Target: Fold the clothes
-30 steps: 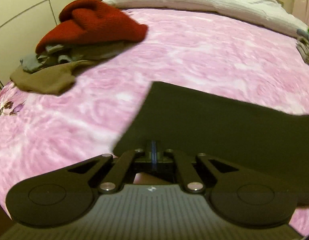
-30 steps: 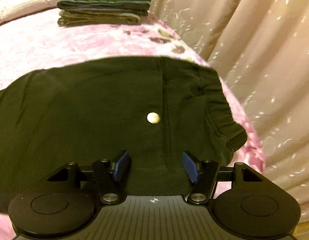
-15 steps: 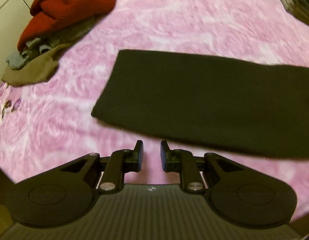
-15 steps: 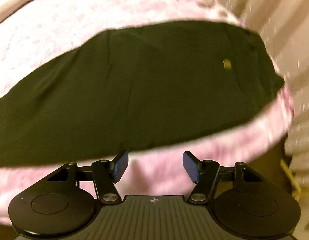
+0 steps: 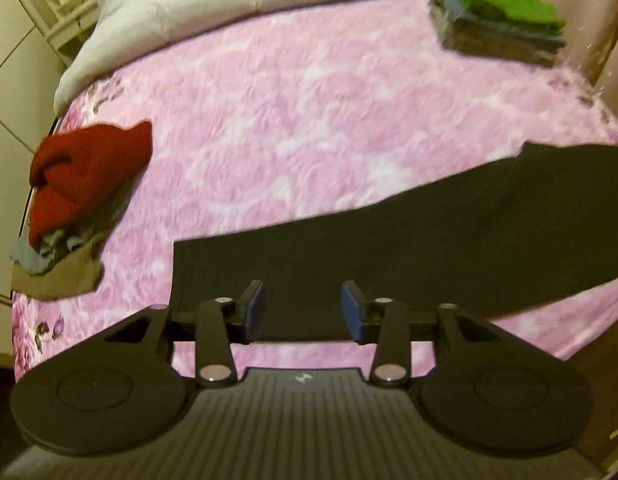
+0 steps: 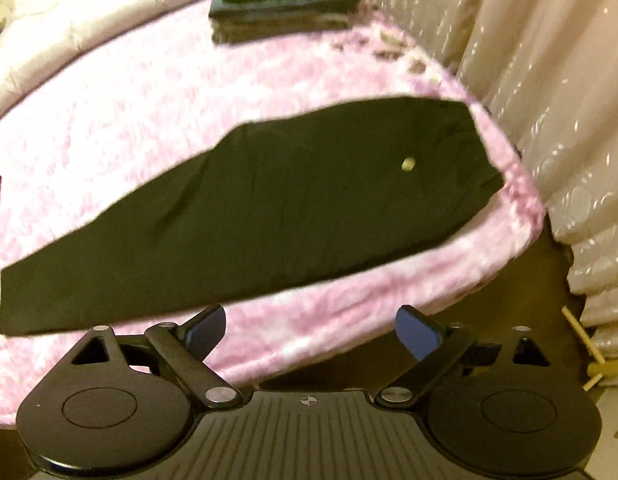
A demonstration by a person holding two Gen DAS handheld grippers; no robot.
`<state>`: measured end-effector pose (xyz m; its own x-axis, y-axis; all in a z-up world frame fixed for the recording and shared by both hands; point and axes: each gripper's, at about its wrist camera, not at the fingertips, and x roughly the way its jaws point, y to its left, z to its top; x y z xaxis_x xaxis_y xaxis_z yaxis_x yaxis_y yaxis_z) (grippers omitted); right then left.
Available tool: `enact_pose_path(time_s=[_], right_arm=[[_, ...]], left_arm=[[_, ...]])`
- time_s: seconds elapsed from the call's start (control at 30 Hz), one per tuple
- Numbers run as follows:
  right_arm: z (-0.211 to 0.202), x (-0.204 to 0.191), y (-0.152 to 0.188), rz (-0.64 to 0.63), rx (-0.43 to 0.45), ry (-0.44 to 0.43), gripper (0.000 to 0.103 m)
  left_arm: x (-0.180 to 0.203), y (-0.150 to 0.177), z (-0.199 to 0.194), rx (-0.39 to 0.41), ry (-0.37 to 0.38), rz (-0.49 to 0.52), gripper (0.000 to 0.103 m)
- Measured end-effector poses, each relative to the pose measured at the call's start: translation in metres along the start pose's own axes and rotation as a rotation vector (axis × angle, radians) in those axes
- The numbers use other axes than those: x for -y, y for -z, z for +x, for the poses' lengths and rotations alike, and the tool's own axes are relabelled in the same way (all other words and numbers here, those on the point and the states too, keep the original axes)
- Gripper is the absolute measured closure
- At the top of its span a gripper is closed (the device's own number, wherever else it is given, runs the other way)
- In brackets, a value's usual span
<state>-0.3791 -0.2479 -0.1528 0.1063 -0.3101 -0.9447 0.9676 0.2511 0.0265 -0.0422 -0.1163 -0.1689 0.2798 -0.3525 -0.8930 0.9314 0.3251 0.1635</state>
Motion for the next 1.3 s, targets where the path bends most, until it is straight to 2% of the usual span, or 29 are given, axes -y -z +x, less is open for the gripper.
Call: enact_pose_path(time_s=[0.33, 0.4, 0.67, 0.93, 1.3], right_arm=[[-0.042, 0.046, -0.004, -0.073, 0.051, -0.042, 0.008], [-0.049, 0.056, -0.005, -0.089, 0.057, -0.049, 0.007], [-0.077, 0.082, -0.013, -0.208, 0.108, -0.092, 0.007], [-0.093, 0.086, -0.008, -0.352, 0.148, -0.13, 0.007], [-0.091, 0.096, 0.012, -0.435, 0.11, -0.184, 0.007]], left_arm=[[0.052, 0.006, -0.066, 0.069, -0.027, -0.034, 0.06], [0.063, 0.01, -0.078, 0.081, -0.035, -0.05, 0.057], [0.099, 0.028, -0.121, 0.121, -0.075, -0.159, 0.053], [0.115, 0.054, -0.154, 0.124, -0.138, -0.241, 0.051], [0.132, 0.092, -0.176, 0.085, -0.189, -0.292, 0.048]])
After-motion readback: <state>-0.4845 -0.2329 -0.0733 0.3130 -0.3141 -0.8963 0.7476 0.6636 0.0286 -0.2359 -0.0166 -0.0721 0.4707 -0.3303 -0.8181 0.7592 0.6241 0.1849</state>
